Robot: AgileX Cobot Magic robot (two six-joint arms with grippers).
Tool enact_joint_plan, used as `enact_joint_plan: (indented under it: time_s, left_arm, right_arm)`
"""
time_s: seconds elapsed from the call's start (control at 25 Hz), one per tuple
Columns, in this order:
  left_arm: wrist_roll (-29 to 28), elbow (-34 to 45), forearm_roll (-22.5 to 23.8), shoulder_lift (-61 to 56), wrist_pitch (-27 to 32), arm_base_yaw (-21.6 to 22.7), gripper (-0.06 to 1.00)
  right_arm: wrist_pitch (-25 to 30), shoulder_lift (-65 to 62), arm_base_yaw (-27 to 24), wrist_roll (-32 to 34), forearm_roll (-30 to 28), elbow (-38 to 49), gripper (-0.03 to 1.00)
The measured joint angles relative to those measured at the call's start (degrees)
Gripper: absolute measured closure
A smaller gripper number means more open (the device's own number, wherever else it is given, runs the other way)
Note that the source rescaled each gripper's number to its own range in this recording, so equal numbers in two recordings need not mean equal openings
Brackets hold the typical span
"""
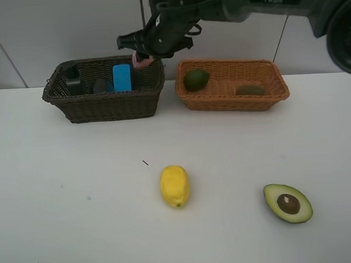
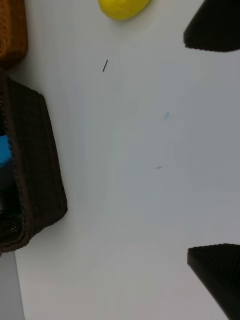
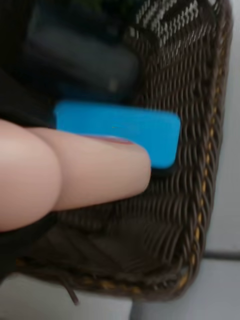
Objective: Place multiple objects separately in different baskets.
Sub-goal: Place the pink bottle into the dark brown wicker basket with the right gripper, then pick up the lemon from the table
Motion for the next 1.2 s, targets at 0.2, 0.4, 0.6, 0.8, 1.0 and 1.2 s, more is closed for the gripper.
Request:
enact_joint_plan:
  time_s: [0.2,0.4,0.6,0.8,1.0,1.2]
  left_arm:
    - [0.0,0.0,0.0,0.0,0.0,0.0,-0.05]
    - [0.0,0.0,0.0,0.0,0.0,0.0,-0.05]
    - [0.0,0.0,0.0,0.0,0.0,0.0,-0.05]
    - [0.0,0.0,0.0,0.0,0.0,0.0,-0.05]
    - [0.0,0.0,0.0,0.0,0.0,0.0,-0.05]
    - [0.0,0.0,0.0,0.0,0.0,0.0,-0.05]
  right_arm:
    - [-4.18,2.85,-0.49,-0.03,-4.66,0.0,0.24]
    - [-2.29,2.24,-0.49,-0.19,-4.66,-0.03,-0.01]
    - [19.8,-6.16,1.19,-0.24,-2.64,-0.24,-0.03]
    - [37.02,-11.98,2.65,-1.11,1.58,-0.02,-0.03]
    - [37.95,-15.12,6.58,-1.51,4.62,4.3,-0.03]
    - [37.95,-18.01,12.15,-1.09,5.02,13.68,-0.03]
